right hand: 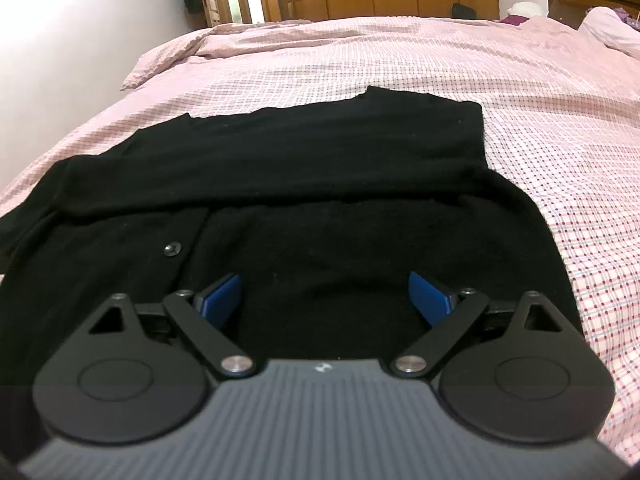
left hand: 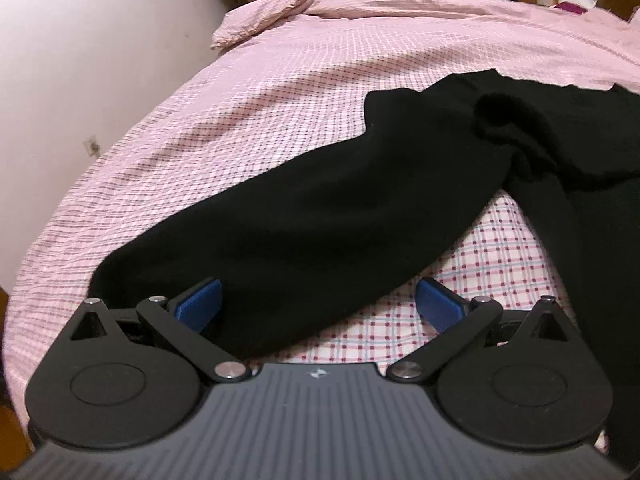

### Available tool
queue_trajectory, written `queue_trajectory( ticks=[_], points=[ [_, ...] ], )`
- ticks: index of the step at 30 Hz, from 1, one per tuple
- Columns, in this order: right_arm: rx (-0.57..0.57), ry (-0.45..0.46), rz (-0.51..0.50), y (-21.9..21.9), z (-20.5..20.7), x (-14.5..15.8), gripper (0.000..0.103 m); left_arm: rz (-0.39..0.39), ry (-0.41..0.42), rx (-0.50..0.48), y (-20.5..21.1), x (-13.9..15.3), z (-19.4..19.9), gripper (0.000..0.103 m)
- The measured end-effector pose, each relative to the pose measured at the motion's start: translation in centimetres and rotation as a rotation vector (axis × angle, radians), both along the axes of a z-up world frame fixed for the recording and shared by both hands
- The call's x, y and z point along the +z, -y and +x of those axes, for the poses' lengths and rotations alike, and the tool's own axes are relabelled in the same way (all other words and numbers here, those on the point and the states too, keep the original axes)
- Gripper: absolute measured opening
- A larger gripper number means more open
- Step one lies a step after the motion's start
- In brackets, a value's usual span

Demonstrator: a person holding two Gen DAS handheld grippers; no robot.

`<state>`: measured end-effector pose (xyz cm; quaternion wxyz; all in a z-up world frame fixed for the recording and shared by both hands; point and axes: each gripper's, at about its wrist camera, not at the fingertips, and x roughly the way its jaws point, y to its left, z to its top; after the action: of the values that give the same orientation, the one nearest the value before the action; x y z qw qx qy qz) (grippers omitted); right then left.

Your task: Fold small clothes

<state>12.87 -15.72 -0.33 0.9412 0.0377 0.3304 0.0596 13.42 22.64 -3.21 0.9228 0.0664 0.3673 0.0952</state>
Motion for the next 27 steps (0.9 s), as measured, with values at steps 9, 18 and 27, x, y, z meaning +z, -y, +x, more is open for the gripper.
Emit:
queue_trajectory(
  ticks=[9, 18, 27],
  points=[
    [-0.014, -0.012, 0.002, -0.2, 0.3, 0.2, 0.092, 0.047, 0.058, 0.106, -0.4, -0.5, 1.5, 0.103],
    [-0.024, -0.013, 0.018, -0.1, 0.0, 0.4, 0.093, 0.138, 0.085, 0.11, 0.8, 0.0, 1.7, 0.037],
    [-0.029, -0.038, 0.023, -0.2, -0.4, 1.0, 0.092, 0.099, 0.243, 0.211, -0.3, 2.5, 0.0, 0.01]
  ],
)
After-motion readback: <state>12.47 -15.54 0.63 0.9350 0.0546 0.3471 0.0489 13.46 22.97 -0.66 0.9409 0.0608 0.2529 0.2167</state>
